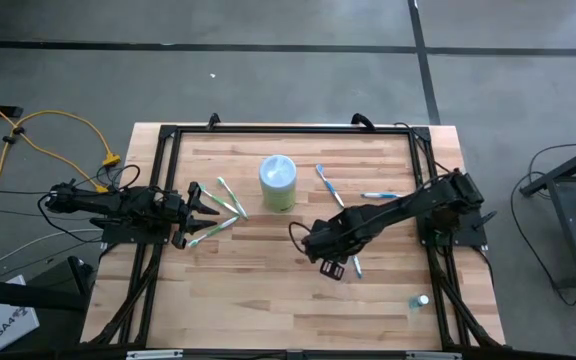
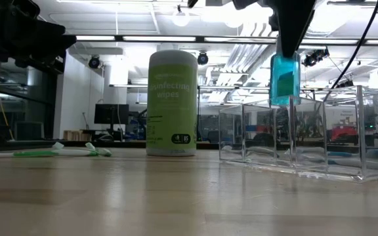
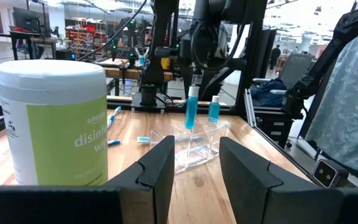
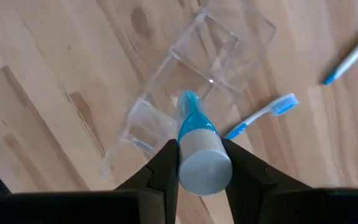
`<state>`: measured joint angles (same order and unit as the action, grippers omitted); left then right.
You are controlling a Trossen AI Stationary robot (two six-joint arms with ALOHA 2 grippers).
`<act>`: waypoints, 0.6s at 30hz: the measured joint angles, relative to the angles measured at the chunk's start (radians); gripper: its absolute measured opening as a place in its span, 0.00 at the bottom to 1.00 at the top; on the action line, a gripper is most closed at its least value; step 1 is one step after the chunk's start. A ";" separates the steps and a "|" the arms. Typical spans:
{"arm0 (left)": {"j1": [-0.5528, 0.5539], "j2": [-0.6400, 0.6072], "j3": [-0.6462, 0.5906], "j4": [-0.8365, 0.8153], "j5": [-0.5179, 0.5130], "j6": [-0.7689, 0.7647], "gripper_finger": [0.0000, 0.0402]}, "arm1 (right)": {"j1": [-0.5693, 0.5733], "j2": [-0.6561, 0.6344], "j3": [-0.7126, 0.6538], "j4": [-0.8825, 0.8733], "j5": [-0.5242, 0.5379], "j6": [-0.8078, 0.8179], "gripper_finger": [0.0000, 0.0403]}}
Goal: Pick & Place toothbrushing station
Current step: Put the top mouthwash into the transparent organizer
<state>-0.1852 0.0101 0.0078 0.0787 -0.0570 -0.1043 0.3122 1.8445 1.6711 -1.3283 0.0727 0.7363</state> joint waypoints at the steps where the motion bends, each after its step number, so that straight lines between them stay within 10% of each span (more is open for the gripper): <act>1: 0.000 0.000 0.000 0.000 -0.001 0.000 0.31 | -0.001 0.002 0.000 0.006 0.000 -0.003 0.22; 18: 0.000 0.000 0.000 0.022 0.000 0.000 0.31 | -0.027 0.085 -0.002 0.020 -0.027 -0.027 0.22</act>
<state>-0.1856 0.0101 0.0078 0.1006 -0.0574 -0.1043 0.2852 1.9294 1.6688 -1.3084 0.0456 0.7094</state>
